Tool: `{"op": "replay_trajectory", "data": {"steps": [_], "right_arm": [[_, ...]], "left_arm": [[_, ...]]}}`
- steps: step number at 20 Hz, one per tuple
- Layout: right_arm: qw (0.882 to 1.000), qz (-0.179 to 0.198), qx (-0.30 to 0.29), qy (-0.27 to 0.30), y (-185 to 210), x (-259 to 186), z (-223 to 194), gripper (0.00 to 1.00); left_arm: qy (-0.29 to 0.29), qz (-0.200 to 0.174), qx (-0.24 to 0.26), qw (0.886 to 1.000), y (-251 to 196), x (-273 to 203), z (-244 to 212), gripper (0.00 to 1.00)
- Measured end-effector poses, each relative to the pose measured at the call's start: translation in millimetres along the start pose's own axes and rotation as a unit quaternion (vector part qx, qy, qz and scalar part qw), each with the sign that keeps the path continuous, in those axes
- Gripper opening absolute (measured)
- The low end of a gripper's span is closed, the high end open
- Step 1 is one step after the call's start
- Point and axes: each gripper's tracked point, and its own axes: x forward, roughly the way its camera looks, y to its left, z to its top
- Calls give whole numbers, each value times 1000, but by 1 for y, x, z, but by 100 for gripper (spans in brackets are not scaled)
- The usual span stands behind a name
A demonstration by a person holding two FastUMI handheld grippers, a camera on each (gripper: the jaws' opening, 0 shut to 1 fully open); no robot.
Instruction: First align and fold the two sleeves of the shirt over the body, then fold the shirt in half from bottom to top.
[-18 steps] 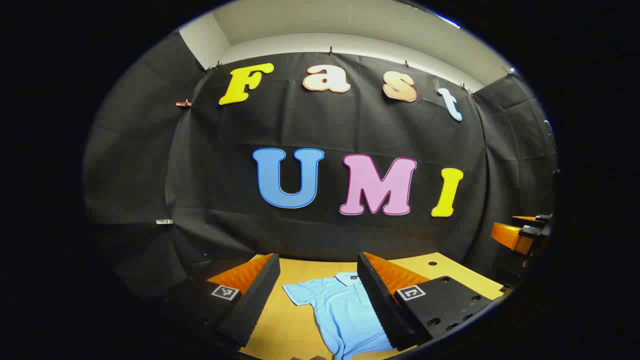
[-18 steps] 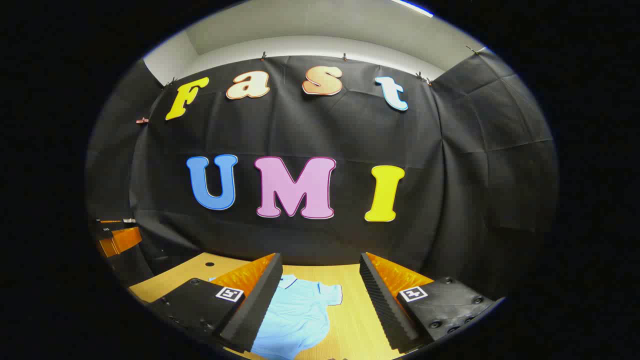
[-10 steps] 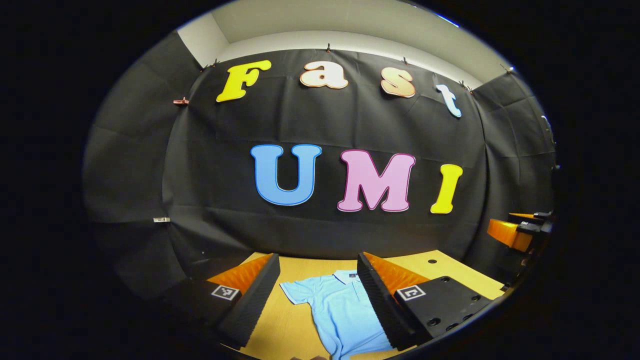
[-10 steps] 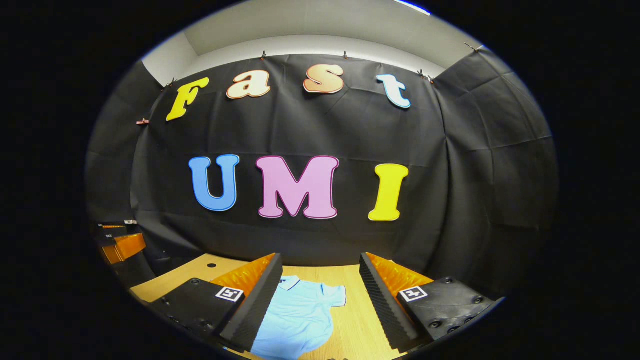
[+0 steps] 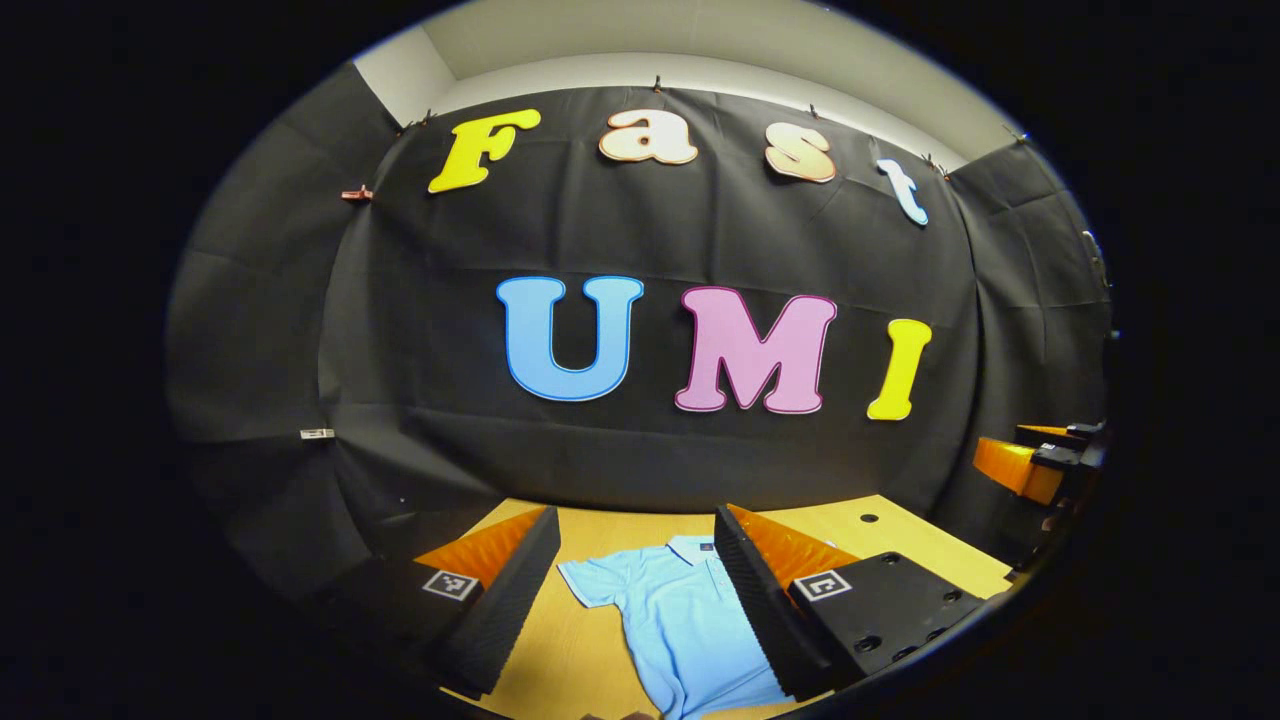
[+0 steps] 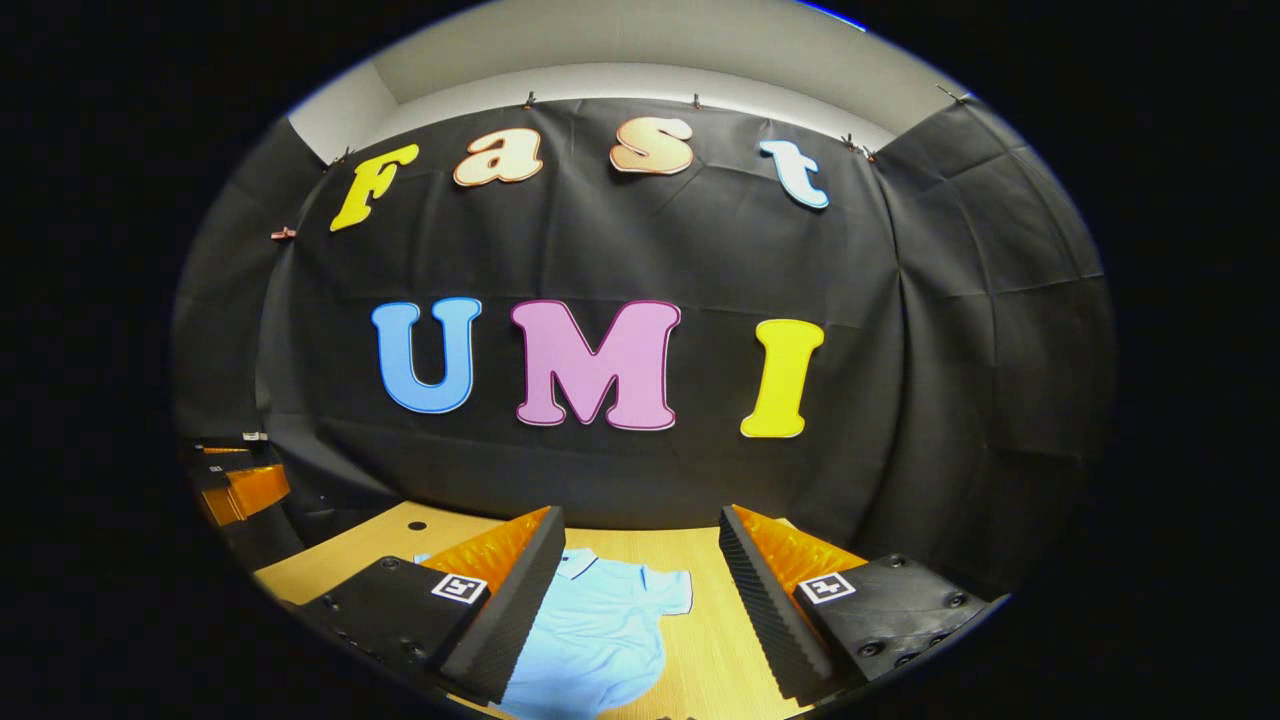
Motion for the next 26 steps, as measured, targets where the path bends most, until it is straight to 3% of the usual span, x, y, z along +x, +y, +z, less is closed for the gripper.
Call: {"op": "replay_trajectory", "data": {"steps": [9, 20, 26], "right_arm": [[999, 3, -30, 17, -22, 70, -23, 96], [989, 44, -50, 129, -35, 206, -133, 97], [977, 49, -31, 207, -51, 259, -209, 97]], "left_arm": [[21, 7, 0, 1000, -9, 37, -15, 99], [63, 90, 1, 994, 18, 85, -44, 99], [73, 107, 7, 992, 9, 116, -47, 95]]}}
